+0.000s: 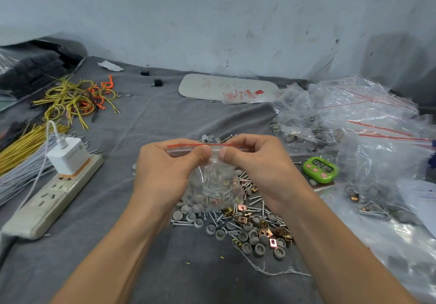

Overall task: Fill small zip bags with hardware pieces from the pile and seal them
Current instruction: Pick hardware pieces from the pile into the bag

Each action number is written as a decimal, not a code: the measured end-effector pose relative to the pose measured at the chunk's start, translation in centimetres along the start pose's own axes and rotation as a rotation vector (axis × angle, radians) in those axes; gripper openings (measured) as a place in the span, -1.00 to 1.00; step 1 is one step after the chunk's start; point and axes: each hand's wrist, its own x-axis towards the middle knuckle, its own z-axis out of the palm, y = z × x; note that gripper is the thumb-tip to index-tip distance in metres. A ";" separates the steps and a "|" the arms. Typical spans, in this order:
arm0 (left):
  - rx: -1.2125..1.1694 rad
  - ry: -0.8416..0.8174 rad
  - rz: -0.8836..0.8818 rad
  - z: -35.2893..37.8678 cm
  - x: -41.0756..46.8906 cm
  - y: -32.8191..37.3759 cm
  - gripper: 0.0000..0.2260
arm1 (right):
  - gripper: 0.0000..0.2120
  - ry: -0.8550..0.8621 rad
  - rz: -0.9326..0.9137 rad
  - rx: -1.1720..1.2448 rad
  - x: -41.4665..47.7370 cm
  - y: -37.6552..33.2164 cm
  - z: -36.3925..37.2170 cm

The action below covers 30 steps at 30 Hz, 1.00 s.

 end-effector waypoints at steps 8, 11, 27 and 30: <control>-0.070 0.048 -0.039 -0.3 0.2 0.2 -0.85 | -0.82 0.006 0.005 0.147 0.0 -0.3 -0.1; -0.114 0.070 -0.051 -0.5 0.2 0.3 -0.91 | -0.88 -0.014 0.030 0.243 -0.1 -0.5 -0.4; -0.097 -0.047 -0.035 -0.1 -0.2 0.8 -0.79 | -0.86 -0.019 -0.105 0.050 -0.3 -0.4 0.9; -0.085 -0.028 -0.065 -0.4 0.0 1.0 -0.74 | -0.87 0.037 -0.044 0.054 -0.2 -0.5 0.2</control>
